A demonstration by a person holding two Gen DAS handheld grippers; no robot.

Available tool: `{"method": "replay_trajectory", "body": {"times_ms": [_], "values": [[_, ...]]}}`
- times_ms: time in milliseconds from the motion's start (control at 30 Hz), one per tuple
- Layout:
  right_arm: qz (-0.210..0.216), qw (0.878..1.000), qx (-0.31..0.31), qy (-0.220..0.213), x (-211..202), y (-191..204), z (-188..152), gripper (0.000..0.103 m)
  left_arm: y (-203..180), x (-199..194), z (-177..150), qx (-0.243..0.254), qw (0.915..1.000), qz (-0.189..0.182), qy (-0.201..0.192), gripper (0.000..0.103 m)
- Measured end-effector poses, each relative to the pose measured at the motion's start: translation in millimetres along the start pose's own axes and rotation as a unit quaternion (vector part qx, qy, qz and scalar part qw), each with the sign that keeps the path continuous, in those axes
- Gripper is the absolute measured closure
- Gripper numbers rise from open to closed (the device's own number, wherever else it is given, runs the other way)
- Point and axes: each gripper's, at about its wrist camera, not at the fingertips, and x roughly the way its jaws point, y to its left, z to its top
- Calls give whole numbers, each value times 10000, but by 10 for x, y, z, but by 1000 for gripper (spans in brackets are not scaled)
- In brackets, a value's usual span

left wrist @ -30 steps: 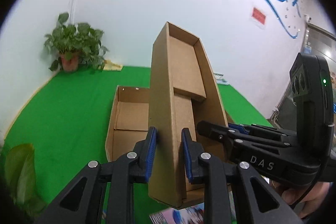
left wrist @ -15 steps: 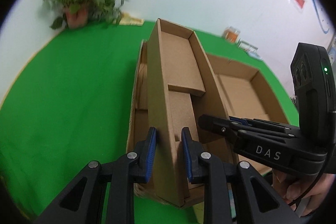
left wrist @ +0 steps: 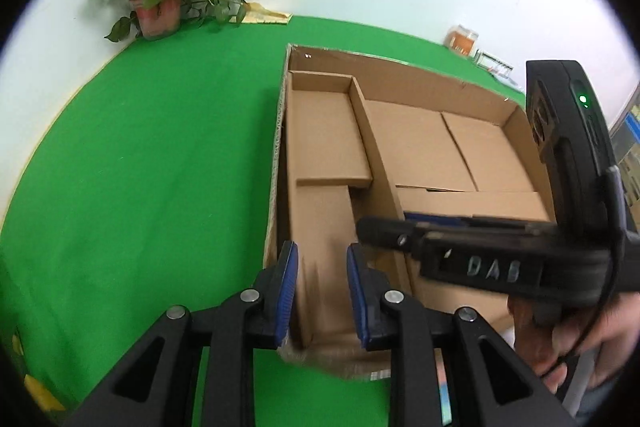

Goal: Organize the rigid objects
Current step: 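Lower the insert into the large box and open the left tool, then move both tools to the 'World Tour' board game box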

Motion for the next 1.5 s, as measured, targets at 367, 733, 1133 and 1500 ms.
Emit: {"method": "replay_trajectory", "body": {"times_ms": [367, 733, 1133, 1500], "values": [[-296, 9995, -112, -59, -29, 83, -139, 49, -52, -653, -376, -59, 9960, -64, -885, 61], [-1640, 9531, -1080, -2305, -2249, 297, -1703, 1, -374, -1495, -913, -139, 9832, -1021, -1508, 5], [-1677, 9424, -1548, -2444, -2695, 365, -3122, 1, -973, -2159, -1452, 442, 9735, -763, -2112, 1], [-1036, 9826, -1213, -956, -1931, 174, -3894, 1, -934, -1328, -1939, 118, 9862, -1647, -76, 1]]}}
